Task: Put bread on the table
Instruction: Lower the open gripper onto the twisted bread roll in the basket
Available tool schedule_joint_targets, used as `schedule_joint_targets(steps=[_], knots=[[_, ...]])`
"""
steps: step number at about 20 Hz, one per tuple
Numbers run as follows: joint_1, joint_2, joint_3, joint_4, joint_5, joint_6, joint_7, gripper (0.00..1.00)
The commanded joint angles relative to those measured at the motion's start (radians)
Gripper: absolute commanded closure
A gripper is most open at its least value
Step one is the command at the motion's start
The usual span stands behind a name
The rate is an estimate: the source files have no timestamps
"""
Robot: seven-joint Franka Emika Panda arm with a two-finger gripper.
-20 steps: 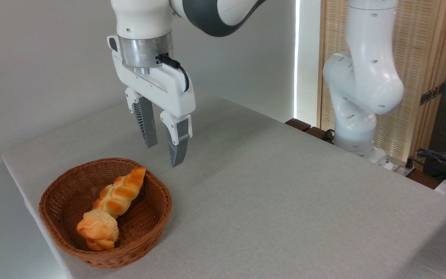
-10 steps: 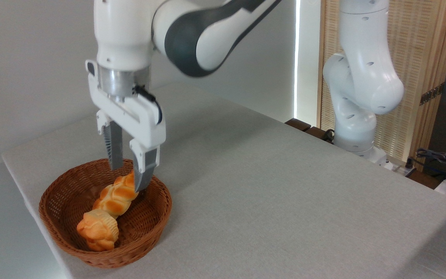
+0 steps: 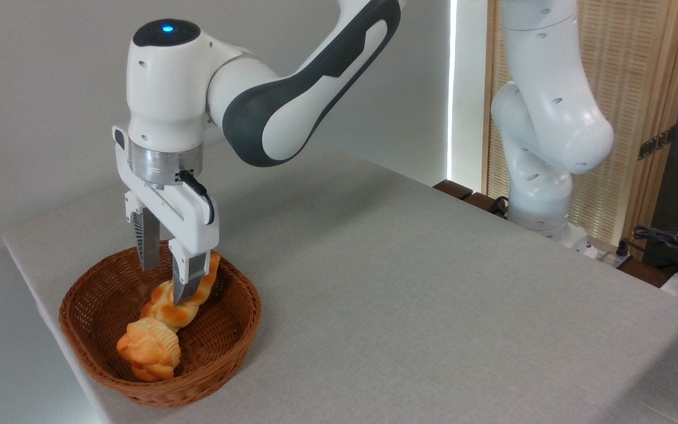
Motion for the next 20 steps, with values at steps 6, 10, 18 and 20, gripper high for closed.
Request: schedule_joint_targets(steps=[6,10,18,20], knots=[[0.004,0.015,0.003,0.019,0.125,0.001,0.002,0.0],[-0.002,0.018,0.002,0.015,0.139,-0.002,0.005,0.0],[-0.004,0.038,-0.018,0.015,0.141,0.0,0.005,0.0],[-0.004,0.037,-0.018,0.016,0.142,0.0,0.005,0.27]])
